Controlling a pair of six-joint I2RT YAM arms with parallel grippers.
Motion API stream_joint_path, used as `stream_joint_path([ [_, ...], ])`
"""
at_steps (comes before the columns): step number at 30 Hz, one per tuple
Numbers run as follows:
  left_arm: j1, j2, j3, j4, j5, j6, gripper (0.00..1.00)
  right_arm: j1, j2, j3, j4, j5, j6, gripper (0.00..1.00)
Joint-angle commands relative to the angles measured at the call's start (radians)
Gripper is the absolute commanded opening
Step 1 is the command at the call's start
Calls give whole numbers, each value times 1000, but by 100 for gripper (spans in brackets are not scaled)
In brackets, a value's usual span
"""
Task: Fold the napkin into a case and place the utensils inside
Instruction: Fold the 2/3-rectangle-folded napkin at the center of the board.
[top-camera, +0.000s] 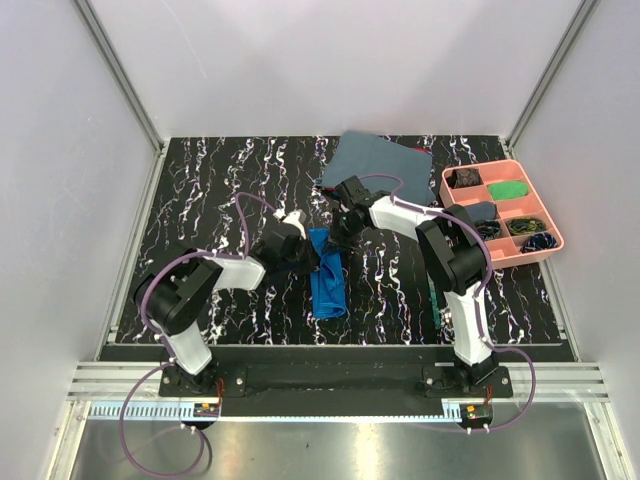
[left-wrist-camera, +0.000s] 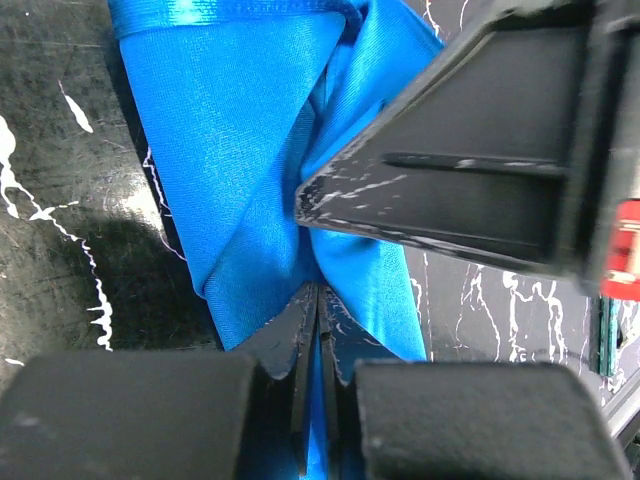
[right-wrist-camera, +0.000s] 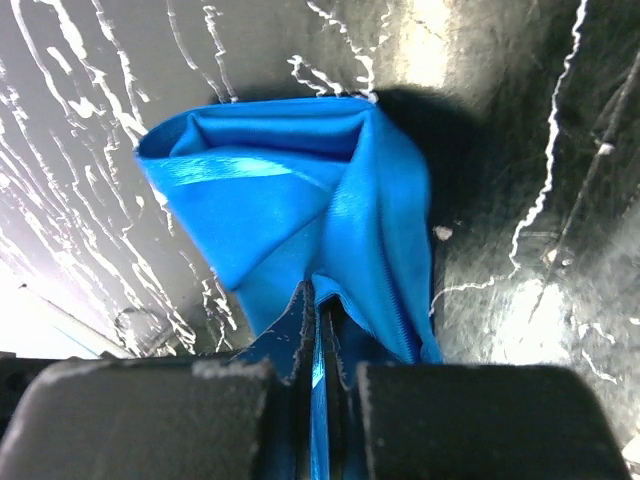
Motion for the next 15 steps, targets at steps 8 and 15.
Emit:
stream_joint_path([
  [8, 39, -170, -36, -188, 11, 21, 45, 9, 20, 46, -11, -16, -79, 14],
  [15, 50, -241, 6, -256, 64, -37, 80, 20, 16, 53, -16, -26, -93, 19],
])
